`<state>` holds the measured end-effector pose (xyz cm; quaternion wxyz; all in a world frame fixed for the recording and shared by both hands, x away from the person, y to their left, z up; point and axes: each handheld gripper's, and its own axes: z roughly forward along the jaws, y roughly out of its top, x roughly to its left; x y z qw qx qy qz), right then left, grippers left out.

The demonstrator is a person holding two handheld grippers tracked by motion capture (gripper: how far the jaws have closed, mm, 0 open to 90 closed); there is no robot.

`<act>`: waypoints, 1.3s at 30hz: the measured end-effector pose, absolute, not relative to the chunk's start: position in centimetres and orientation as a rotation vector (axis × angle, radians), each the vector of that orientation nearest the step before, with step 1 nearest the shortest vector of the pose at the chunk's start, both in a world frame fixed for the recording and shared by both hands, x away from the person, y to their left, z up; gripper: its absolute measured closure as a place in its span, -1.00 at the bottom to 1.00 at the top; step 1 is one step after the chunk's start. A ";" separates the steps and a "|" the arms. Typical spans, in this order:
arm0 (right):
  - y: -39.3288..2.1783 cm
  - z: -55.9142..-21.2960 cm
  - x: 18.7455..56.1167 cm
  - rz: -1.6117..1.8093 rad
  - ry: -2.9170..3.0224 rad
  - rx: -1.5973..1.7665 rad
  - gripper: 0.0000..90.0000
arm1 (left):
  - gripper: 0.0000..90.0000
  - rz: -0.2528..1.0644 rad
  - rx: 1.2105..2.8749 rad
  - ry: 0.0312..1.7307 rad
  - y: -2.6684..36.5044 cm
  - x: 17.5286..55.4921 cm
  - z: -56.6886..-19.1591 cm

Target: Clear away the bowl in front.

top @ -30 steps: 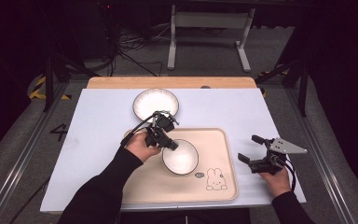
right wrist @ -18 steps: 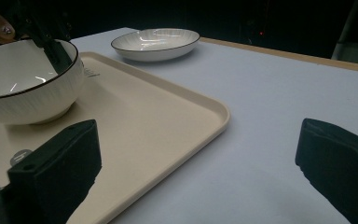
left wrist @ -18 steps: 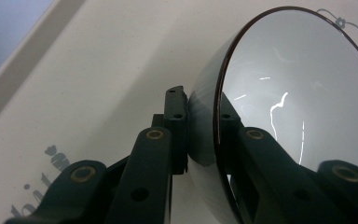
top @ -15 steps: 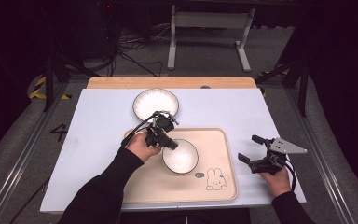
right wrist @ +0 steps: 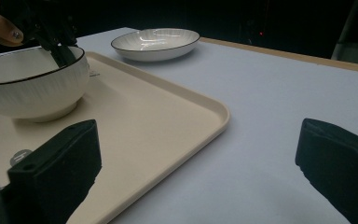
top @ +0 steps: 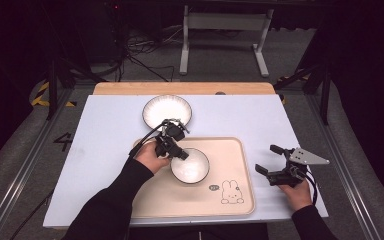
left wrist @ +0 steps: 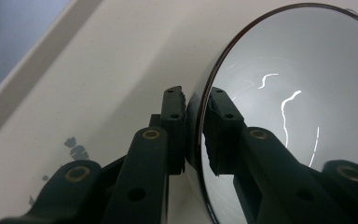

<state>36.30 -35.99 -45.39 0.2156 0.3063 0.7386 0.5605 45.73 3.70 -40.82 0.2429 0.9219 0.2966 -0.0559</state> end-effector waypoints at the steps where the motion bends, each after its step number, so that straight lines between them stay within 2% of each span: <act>1: -36.0 -45.4 36.3 1.554 2.048 0.849 -0.99 | 0.73 -0.151 2.512 0.809 3.8 45.7 -40.7; 4: -36.0 -45.4 36.3 1.552 2.048 0.848 -0.99 | 0.66 -0.145 2.497 0.803 3.9 45.6 -40.5; 15: -35.9 -45.4 36.3 1.546 2.054 0.845 -0.99 | 0.15 -0.096 2.401 0.765 5.2 44.1 -38.8; 19: -35.9 -45.4 36.5 1.544 2.064 0.846 -0.99 | -0.12 -0.089 2.355 0.717 5.9 43.3 -38.2; 23: -35.9 -45.4 36.6 1.545 2.074 0.862 -0.99 | -0.51 -0.054 2.325 0.682 6.6 42.5 -37.7; 25: -35.9 -45.4 36.6 1.549 2.075 0.866 -0.99 | -0.61 -0.049 2.312 0.687 6.9 42.0 -37.6; 32: -36.0 -45.4 36.7 1.561 2.075 0.870 -0.99 | -0.88 -0.065 2.203 0.658 8.5 41.2 -37.1; 39: -36.1 -45.4 36.6 1.565 2.074 0.871 -0.99 | -0.96 -0.037 2.103 0.616 10.5 40.1 -37.0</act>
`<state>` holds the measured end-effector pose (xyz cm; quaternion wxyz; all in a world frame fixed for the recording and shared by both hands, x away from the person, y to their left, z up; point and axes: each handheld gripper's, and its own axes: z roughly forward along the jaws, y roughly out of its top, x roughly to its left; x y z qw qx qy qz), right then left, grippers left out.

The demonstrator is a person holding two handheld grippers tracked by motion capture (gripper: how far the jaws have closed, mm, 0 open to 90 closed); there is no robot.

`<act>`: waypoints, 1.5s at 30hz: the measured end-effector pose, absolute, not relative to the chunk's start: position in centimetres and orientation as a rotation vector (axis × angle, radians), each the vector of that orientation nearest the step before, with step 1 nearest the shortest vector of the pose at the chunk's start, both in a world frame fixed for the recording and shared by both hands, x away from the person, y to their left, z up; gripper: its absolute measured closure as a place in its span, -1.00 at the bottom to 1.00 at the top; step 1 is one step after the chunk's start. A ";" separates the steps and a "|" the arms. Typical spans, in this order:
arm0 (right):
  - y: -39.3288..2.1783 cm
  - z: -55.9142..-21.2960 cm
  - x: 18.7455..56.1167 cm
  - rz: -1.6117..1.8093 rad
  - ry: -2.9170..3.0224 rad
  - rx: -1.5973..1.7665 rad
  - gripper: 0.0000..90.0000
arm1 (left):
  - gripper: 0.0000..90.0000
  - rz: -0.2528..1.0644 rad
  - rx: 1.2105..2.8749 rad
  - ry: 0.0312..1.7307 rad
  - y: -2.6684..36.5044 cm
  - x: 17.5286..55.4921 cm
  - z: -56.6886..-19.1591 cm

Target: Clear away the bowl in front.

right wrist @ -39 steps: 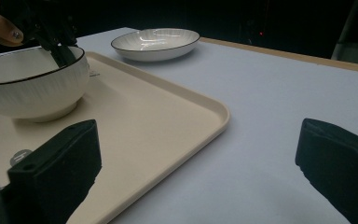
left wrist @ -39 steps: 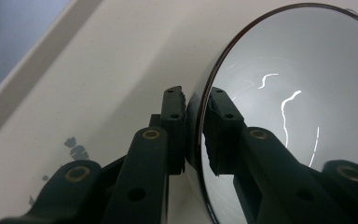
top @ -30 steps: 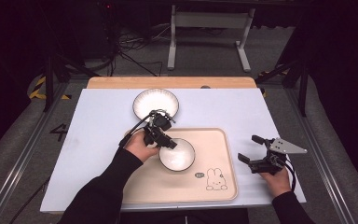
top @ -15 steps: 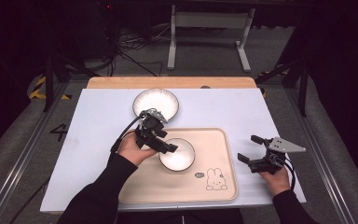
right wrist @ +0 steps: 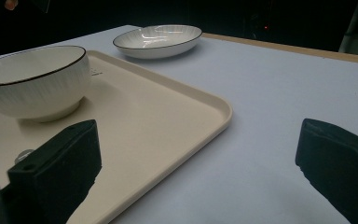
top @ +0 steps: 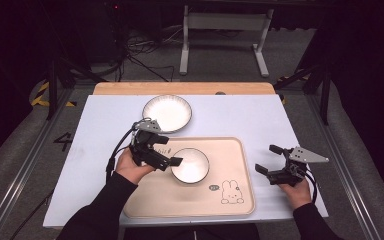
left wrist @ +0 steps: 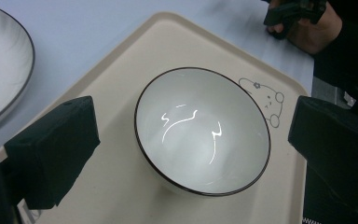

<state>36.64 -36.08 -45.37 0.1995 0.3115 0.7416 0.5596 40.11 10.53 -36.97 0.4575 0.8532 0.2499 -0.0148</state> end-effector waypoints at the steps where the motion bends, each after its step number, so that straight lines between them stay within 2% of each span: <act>1: -36.1 -45.4 36.6 1.565 2.073 0.871 -0.99 | -0.97 -0.023 2.085 0.614 10.8 40.0 -37.0; 14: -36.2 -45.4 36.6 1.576 2.068 0.871 -0.99 | -1.00 0.035 1.894 0.644 15.4 38.6 -38.5; 32: -36.2 -45.4 36.7 1.584 2.068 0.866 -1.00 | -1.00 0.081 1.758 0.643 19.1 37.5 -41.4; 42: -36.2 -45.4 36.6 1.588 2.067 0.864 -1.00 | -1.00 0.216 1.720 0.673 21.0 36.2 -44.1; 45: -36.2 -45.4 36.6 1.589 2.067 0.866 -1.00 | -1.00 0.219 1.708 0.686 21.8 35.9 -45.1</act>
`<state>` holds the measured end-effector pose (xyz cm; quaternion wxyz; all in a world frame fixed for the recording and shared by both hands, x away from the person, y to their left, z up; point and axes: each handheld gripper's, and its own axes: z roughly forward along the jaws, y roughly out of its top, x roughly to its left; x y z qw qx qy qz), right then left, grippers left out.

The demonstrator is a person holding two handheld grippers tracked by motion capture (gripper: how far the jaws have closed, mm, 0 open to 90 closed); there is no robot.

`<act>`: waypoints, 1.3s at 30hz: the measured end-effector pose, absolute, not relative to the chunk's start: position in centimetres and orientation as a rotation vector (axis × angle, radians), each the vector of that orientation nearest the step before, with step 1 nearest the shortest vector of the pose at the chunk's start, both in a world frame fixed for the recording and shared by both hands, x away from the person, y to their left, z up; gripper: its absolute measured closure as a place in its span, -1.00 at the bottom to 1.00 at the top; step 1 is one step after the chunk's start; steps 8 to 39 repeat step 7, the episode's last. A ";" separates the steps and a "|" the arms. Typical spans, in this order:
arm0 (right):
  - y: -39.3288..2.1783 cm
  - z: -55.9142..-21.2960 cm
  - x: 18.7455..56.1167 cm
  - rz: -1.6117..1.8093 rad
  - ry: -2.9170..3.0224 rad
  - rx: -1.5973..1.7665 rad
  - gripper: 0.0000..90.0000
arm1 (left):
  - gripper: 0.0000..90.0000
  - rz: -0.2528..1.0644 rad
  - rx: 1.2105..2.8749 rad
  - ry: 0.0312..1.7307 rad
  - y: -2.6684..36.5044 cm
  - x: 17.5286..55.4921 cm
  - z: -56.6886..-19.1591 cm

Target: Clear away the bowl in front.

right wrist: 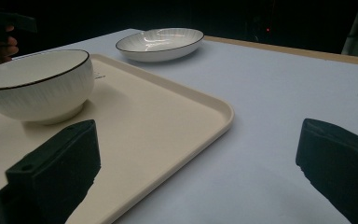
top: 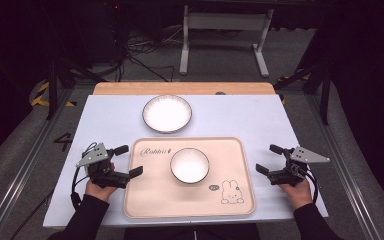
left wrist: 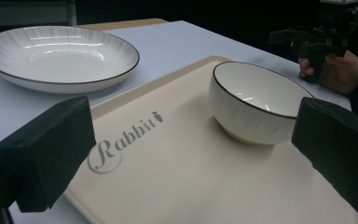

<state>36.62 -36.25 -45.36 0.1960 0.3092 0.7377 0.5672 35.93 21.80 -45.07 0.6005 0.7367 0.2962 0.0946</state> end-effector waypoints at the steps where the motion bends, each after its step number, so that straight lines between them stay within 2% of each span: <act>1: -36.2 -45.4 36.6 1.589 2.067 0.866 -1.00 | -1.00 0.239 1.700 0.681 22.0 35.8 -45.3; 4: -36.2 -45.4 36.6 1.588 2.069 0.864 -1.00 | -1.00 0.282 1.685 0.680 22.4 35.7 -45.8; 7: -36.2 -45.4 36.6 1.588 2.068 0.863 -1.00 | -1.00 0.245 1.673 0.693 22.5 36.0 -46.0; 39: -36.2 -45.4 36.6 1.588 2.068 0.863 -1.00 | -1.00 0.245 1.673 0.693 22.5 36.0 -46.0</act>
